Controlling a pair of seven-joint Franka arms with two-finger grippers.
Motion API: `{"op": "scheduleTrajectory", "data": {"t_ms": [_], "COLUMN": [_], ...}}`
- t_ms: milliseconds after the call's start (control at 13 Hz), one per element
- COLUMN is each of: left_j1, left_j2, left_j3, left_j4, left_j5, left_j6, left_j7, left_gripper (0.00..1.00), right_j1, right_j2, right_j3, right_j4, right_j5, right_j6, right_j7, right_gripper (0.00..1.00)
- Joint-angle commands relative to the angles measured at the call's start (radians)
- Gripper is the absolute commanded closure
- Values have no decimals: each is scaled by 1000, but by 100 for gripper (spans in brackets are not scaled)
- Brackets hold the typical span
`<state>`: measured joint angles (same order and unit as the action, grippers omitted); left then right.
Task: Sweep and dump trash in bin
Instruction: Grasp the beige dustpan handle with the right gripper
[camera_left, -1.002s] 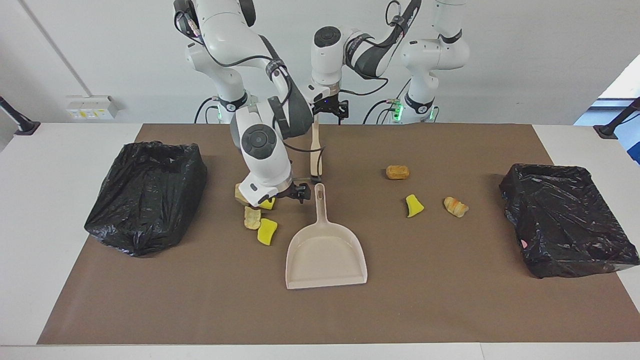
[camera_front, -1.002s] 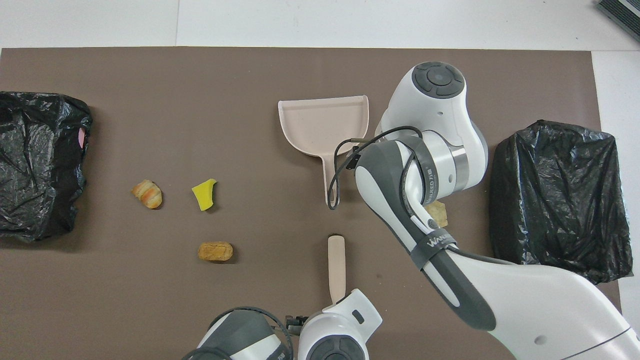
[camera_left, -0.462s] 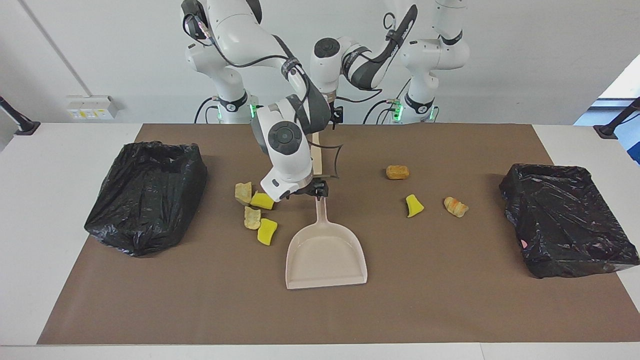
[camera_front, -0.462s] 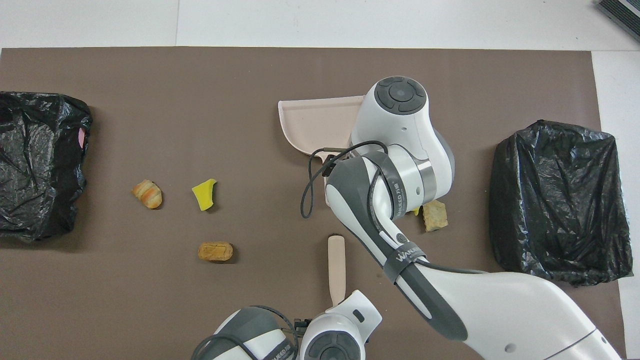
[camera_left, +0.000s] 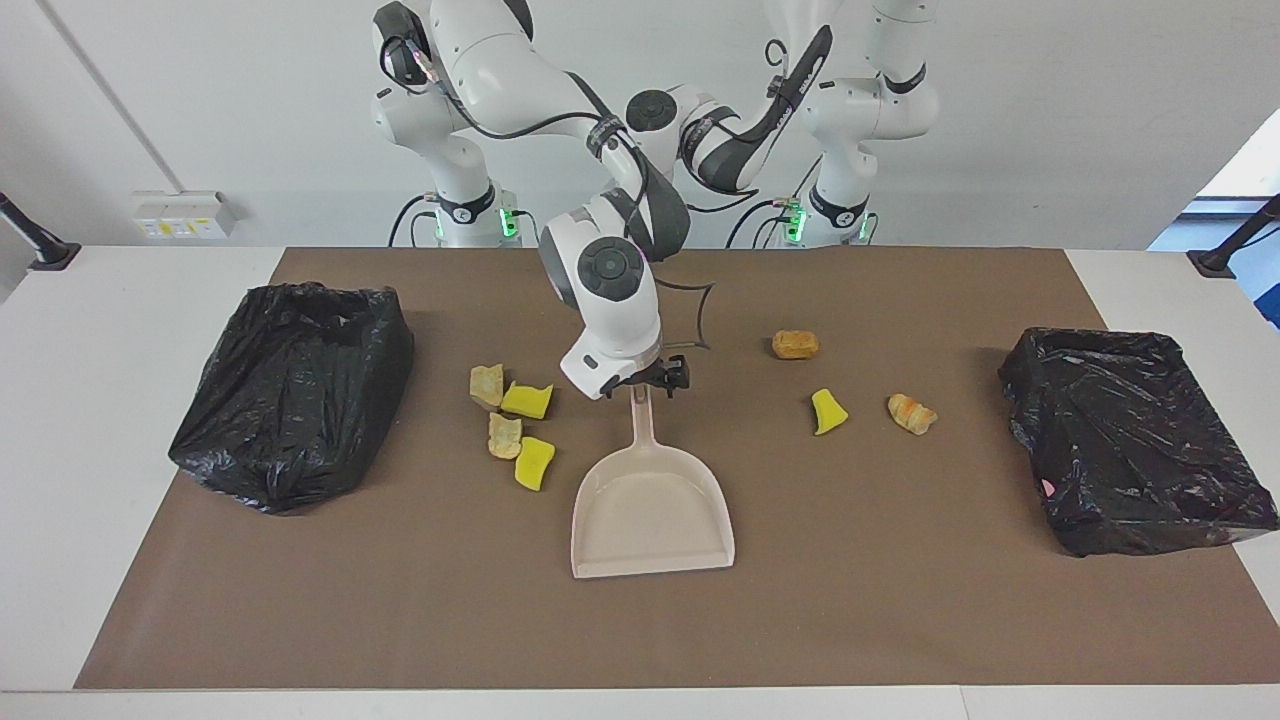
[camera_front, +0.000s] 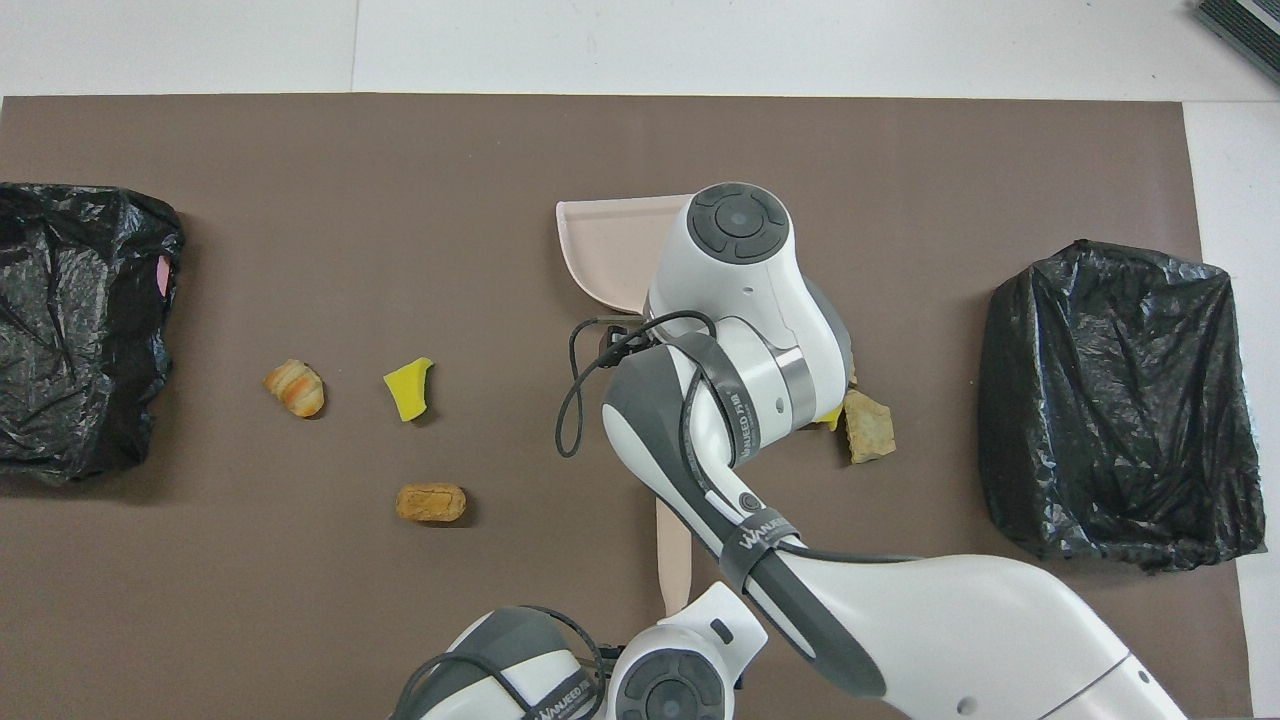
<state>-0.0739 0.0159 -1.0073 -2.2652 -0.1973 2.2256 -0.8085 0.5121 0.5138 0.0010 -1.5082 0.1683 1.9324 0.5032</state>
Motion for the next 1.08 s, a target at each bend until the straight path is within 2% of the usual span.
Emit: {"op": "scheduleTrajectory", "data": {"t_ms": [0, 154, 231, 385, 462, 539, 616, 693, 847, 1002], "left_j1": [-10, -15, -17, -23, -24, -26, -29, -29, -30, -32], "left_j2": [-7, -4, -4, -2, -1, -1, -1, -1, -1, -1], "left_j3": [1, 1, 1, 1, 1, 1, 1, 1, 1, 1], "left_j4": [-8, -8, -8, -8, -8, -8, -8, -8, -8, -10], "left_j5": [-10, -11, -11, -11, -10, -10, -10, -10, -10, -10], "left_j6": [14, 9, 9, 6, 8, 8, 6, 3, 0, -3], "left_j7": [-6, 0, 0, 0, 0, 2, 2, 3, 3, 3], "left_gripper": [33, 34, 34, 34, 34, 34, 42, 46, 49, 52], "right_j1": [-15, -15, -14, -6, -12, -20, -18, -9, -55, -60], "right_j2": [15, 15, 15, 19, 19, 19, 19, 19, 23, 12], "right_j3": [4, 4, 4, 4, 4, 4, 4, 4, 5, 5], "right_j4": [22, 22, 20, 16, 16, 16, 16, 19, 32, 39], "right_j5": [-26, -26, -26, -26, -24, -17, -9, -9, -9, 16], "right_j6": [10, 13, 22, 26, 28, 30, 30, 10, -33, -58], "right_j7": [-18, -26, -26, -26, -29, -32, -28, -34, -69, -69], "right_gripper": [1, 25, 33, 35, 46, 71, 100, 100, 100, 100]}}
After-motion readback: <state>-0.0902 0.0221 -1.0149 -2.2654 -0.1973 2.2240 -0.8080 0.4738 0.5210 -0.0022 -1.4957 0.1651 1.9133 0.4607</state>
